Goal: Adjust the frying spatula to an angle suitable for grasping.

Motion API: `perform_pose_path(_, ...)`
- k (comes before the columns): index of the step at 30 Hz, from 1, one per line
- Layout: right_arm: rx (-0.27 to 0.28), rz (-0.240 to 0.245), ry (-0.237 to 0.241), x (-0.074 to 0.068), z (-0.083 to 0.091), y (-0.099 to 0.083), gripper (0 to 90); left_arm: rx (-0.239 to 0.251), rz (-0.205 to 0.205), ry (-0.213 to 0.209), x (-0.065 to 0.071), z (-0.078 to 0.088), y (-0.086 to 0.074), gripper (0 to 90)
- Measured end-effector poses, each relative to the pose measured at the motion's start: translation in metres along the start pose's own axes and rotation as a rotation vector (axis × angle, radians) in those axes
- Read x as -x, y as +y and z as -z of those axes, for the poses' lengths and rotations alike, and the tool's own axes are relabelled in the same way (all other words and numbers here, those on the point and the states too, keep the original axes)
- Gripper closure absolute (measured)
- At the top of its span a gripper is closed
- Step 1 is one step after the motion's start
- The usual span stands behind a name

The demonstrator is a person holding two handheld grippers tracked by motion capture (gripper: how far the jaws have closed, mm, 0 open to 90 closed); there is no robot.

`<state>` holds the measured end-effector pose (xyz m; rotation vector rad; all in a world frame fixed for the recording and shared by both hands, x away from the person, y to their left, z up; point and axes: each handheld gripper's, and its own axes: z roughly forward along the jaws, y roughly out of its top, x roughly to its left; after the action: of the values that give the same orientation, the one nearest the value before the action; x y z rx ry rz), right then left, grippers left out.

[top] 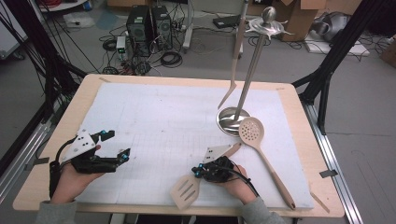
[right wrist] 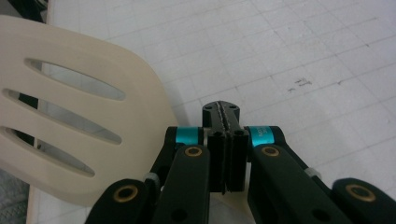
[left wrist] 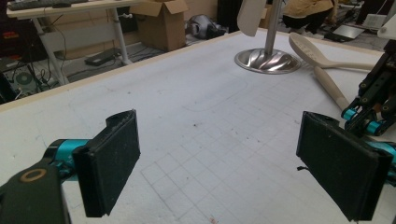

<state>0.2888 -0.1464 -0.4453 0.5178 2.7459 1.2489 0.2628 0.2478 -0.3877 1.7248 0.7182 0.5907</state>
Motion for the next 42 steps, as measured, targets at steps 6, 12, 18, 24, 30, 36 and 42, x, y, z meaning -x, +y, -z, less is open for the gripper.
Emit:
perform_pose_path(6, 0.058, 0.008, -0.073, 0.006, 0.028, -0.003, 90.0, 0.004, -0.001, -0.004, 0.001, 0.0, 0.0, 13.8)
perform_pose_path(12, 0.046, -0.052, -0.141, 0.018, 0.056, -0.024, 90.0, 0.005, -0.004, -0.005, 0.001, 0.0, 0.001, 13.8)
perform_pose_path(18, 0.02, -0.084, -0.152, 0.025, 0.06, -0.04, 90.0, 0.003, -0.009, -0.01, 0.002, -0.002, 0.002, 13.8)
perform_pose_path(24, -0.008, -0.099, -0.169, 0.03, 0.055, -0.044, 90.0, 0.0, -0.004, -0.011, 0.002, -0.003, 0.001, 13.8)
perform_pose_path(30, 0.031, -0.1, -0.168, 0.034, 0.049, -0.039, 90.0, 0.0, -0.006, -0.011, 0.003, -0.002, 0.001, 13.8)
perform_pose_path(36, 0.024, -0.074, -0.164, 0.036, 0.046, -0.035, 90.0, -0.006, -0.002, -0.01, 0.003, -0.004, 0.0, 13.8)
perform_pose_path(42, 0.027, -0.072, -0.165, 0.038, 0.041, -0.03, 90.0, -0.003, -0.005, -0.01, 0.003, -0.004, 0.0, 13.8)
